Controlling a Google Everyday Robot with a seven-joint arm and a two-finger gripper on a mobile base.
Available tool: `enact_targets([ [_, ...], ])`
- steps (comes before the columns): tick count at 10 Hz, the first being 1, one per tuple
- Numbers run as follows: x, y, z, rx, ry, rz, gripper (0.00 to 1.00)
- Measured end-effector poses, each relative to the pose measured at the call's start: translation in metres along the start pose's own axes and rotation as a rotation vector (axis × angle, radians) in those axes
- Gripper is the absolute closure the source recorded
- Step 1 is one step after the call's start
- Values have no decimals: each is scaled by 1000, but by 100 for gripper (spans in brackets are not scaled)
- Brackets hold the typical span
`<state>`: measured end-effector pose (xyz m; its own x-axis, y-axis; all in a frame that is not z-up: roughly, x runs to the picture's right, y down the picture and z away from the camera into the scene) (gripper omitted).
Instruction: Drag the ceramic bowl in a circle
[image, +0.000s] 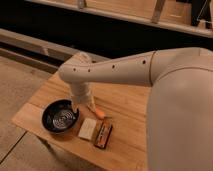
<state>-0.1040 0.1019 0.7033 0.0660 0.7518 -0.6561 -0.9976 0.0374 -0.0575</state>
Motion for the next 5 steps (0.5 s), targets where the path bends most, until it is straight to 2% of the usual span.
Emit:
enact_targets([
  [1, -1, 1, -1, -2, -3, -2, 35],
  [3, 1, 15, -3, -29, -6, -26, 35],
  [5, 5, 30, -1, -35, -9, -61, 35],
])
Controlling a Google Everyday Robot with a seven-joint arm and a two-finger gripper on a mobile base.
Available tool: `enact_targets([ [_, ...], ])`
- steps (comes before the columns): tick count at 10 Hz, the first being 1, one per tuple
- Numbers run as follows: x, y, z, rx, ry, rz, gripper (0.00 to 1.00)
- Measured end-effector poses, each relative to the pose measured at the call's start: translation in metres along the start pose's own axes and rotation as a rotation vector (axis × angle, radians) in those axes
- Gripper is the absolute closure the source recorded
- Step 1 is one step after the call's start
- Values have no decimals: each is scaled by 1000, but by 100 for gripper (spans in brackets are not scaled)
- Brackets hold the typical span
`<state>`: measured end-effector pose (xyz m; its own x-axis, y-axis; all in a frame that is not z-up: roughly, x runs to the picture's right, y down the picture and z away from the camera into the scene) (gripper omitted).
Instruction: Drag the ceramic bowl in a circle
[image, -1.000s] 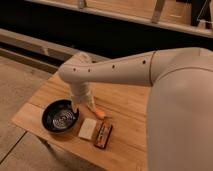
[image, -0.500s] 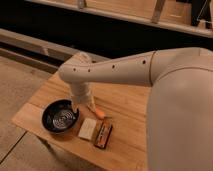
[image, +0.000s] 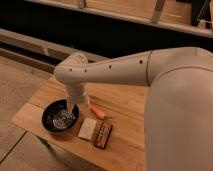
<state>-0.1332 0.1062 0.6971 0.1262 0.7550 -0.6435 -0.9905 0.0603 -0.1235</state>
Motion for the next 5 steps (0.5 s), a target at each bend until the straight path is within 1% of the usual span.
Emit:
enact_targets([
  [2, 2, 0, 5, 5, 8, -1, 35],
  [3, 2, 4, 13, -5, 23, 6, 35],
  [5, 1, 14, 27, -12, 43, 5, 35],
])
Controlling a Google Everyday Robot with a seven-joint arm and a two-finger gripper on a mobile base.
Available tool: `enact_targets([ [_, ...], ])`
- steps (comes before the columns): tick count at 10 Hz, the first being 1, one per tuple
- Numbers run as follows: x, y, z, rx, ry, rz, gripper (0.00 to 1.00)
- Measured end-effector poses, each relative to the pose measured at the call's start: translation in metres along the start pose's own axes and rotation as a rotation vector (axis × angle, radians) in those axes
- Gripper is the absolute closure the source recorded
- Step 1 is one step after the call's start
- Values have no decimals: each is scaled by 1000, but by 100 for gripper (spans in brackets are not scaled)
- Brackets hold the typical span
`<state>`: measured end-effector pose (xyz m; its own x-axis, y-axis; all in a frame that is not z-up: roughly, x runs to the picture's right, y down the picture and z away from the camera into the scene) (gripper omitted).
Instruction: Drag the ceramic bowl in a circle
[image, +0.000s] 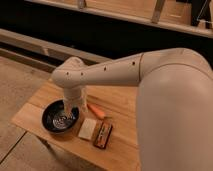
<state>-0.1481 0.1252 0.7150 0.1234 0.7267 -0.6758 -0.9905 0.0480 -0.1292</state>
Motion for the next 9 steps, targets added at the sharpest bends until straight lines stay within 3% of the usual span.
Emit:
enact_targets([
  [7, -18, 9, 45, 6, 69, 13, 35],
  [9, -25, 9, 56, 17, 89, 14, 40],
])
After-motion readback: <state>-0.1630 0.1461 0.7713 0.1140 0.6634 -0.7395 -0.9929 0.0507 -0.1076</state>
